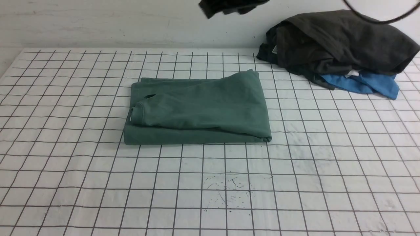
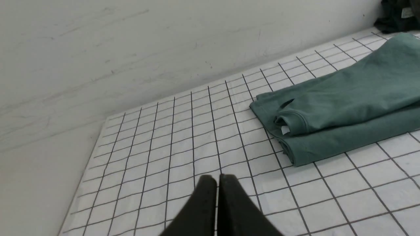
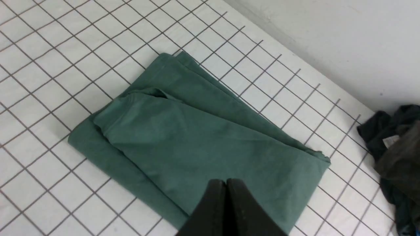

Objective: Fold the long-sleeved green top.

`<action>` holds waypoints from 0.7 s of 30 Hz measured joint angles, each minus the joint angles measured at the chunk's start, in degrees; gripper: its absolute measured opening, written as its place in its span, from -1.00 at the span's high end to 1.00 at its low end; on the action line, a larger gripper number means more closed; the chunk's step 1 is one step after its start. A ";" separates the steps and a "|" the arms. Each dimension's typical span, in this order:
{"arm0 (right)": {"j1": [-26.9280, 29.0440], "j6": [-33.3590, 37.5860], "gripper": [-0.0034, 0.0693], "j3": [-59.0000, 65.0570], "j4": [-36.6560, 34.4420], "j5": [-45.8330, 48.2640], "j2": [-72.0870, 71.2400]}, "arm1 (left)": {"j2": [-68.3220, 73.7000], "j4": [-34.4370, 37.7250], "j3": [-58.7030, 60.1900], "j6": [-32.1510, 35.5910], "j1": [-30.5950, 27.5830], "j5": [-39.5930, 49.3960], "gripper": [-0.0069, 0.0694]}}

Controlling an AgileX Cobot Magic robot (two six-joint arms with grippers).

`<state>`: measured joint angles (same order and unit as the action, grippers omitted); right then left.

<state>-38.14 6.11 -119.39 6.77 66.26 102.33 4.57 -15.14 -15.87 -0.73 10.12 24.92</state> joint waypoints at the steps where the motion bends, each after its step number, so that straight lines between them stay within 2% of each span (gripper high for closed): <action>1: 0.06 0.00 0.94 3.58 0.00 -1.31 -3.17 | -0.99 0.00 0.78 -0.03 0.00 -0.08 0.84; 6: 0.06 -0.65 0.94 23.19 -2.54 -8.27 -17.80 | -2.30 -0.05 3.79 0.02 0.00 -0.28 0.84; 8: 0.06 -0.74 0.94 34.53 -3.89 -14.14 -23.94 | -2.30 -0.05 4.46 0.02 0.00 -0.28 0.84; 9: 0.06 -0.74 0.94 35.64 -4.00 -14.83 -24.47 | -2.30 -0.05 4.56 0.02 0.00 -0.28 0.84; 13: 0.06 -0.77 0.94 60.82 -5.97 -32.88 -36.22 | -2.30 -0.05 5.33 0.02 0.00 -0.28 0.84; 16: 0.06 -0.88 0.94 75.22 -6.77 -43.92 -42.72 | -2.30 -0.05 5.69 0.02 0.00 -0.17 0.84; 21: 0.06 -1.11 0.94 91.46 -6.77 -51.84 -46.25 | -2.30 -0.05 5.69 0.02 0.00 0.26 0.84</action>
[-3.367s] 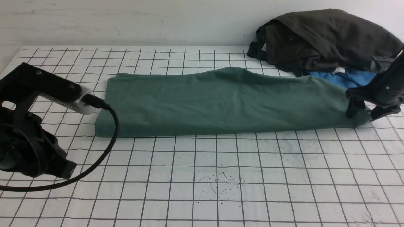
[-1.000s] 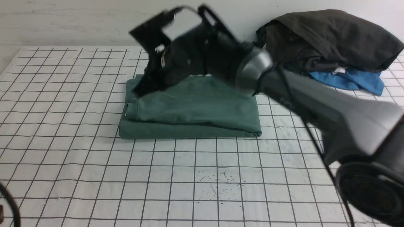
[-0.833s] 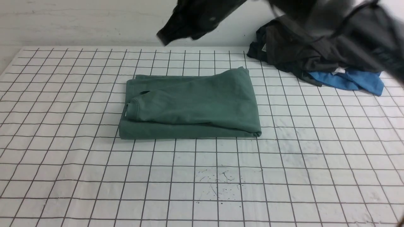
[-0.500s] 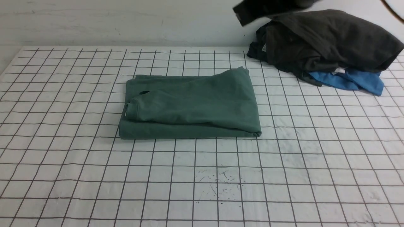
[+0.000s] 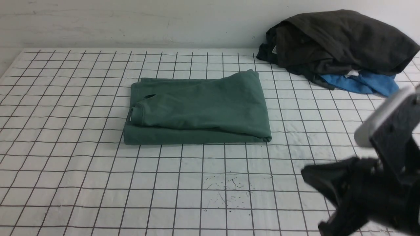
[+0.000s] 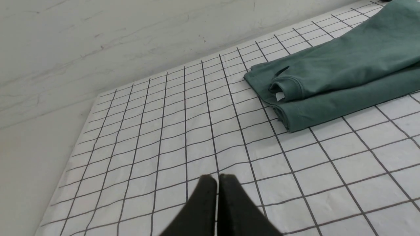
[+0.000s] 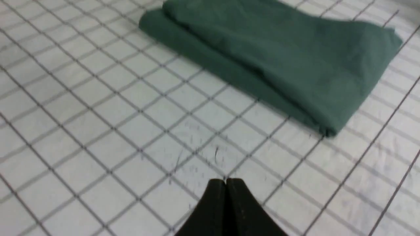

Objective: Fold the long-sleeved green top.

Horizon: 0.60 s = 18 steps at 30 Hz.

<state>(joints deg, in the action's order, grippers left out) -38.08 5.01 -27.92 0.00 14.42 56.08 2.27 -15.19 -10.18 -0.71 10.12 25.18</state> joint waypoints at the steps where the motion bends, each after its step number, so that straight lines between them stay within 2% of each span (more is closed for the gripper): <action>1: 0.07 -0.46 0.94 2.84 0.00 -0.39 -0.04 | 0.00 0.00 0.00 0.00 0.00 0.00 0.84; 6: 0.94 -4.03 0.94 12.32 -0.30 -0.56 -0.51 | 0.00 0.00 0.00 0.02 0.00 0.13 0.84; 10: 1.90 -5.55 0.94 14.46 0.00 -0.90 -2.22 | 0.00 0.00 0.00 0.02 0.00 0.13 0.84; 14: 4.88 -6.37 0.94 18.21 0.78 -4.59 -9.27 | 0.00 0.06 0.00 0.07 0.00 0.13 0.84; 18: 12.13 -6.60 0.94 26.33 0.90 -10.14 -25.65 | 0.00 0.06 0.00 0.09 0.00 0.13 0.84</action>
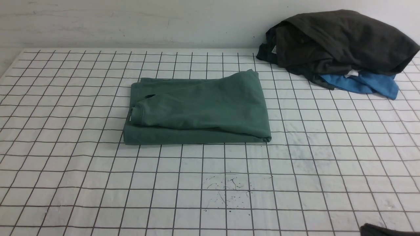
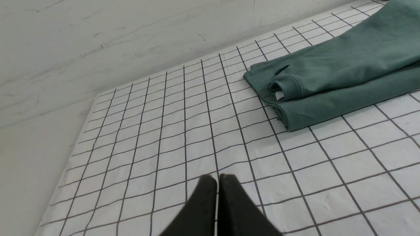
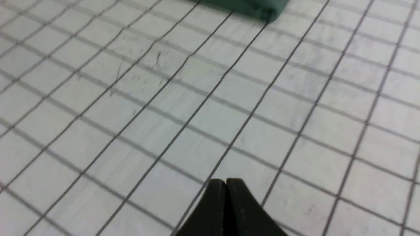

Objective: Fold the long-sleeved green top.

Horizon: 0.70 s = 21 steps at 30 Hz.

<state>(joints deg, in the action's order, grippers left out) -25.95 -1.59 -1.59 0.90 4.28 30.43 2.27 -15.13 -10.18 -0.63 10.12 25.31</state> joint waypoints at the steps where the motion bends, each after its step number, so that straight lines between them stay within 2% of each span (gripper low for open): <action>1: 2.82 0.00 0.94 1.82 -0.21 -1.27 -5.41 | 0.00 0.00 0.00 0.00 0.00 0.00 0.84; 4: 9.07 -0.06 0.94 3.03 -0.55 -2.57 -15.09 | 0.00 0.00 0.00 0.05 0.00 0.00 0.84; 7: 18.57 -0.39 0.94 3.10 -0.90 0.32 -28.30 | 0.00 0.04 0.00 0.05 0.00 0.00 0.84; 11: 26.19 -0.86 0.94 3.10 -1.20 7.38 -30.98 | 0.00 0.04 0.00 0.05 0.00 0.07 0.84; 15: 28.61 -0.87 0.94 3.04 -1.27 15.91 -30.98 | 0.00 0.06 0.00 0.05 0.00 0.17 0.84; 21: 28.67 -0.98 0.94 2.98 -1.27 16.40 -30.98 | 0.00 0.06 0.00 0.05 0.00 0.17 0.84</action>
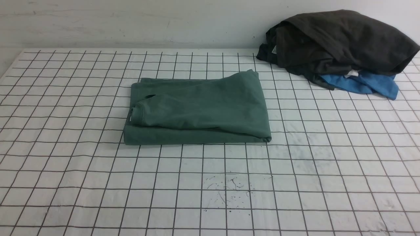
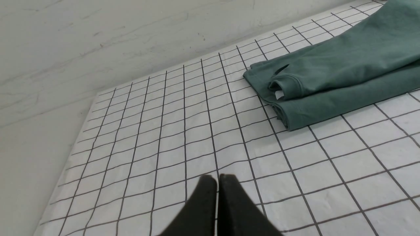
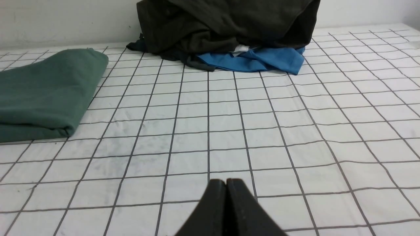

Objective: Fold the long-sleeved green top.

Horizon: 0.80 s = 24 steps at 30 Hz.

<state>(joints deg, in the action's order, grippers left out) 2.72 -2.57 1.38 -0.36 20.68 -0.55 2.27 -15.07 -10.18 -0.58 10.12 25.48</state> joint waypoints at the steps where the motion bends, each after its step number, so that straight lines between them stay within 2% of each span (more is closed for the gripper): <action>1: 0.00 0.00 0.94 0.00 0.00 0.00 0.00 | 0.00 0.00 0.00 0.00 0.00 0.00 0.84; 16: 0.05 -0.06 0.94 0.00 0.00 0.12 0.00 | -1.00 0.28 2.07 0.00 0.00 -1.87 0.84; 19: 0.05 -0.06 0.94 0.00 0.00 0.12 0.00 | -2.44 3.20 5.57 0.00 0.00 -3.05 0.84; 22: 0.11 -0.06 0.94 0.00 -0.05 0.25 0.00 | -2.88 10.22 9.76 0.00 -1.03 -3.34 0.84; 23: 0.11 -0.06 0.94 0.00 -0.11 0.25 0.00 | -2.88 15.07 11.21 0.58 -1.98 -3.49 0.84; 24: 0.11 -0.06 0.94 0.00 -0.11 0.25 0.00 | -2.88 15.51 11.34 0.58 -2.09 -3.58 0.84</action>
<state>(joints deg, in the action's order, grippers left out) 2.83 -2.62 1.38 -0.47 20.93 -0.55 -0.61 0.44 1.16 0.00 8.03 21.90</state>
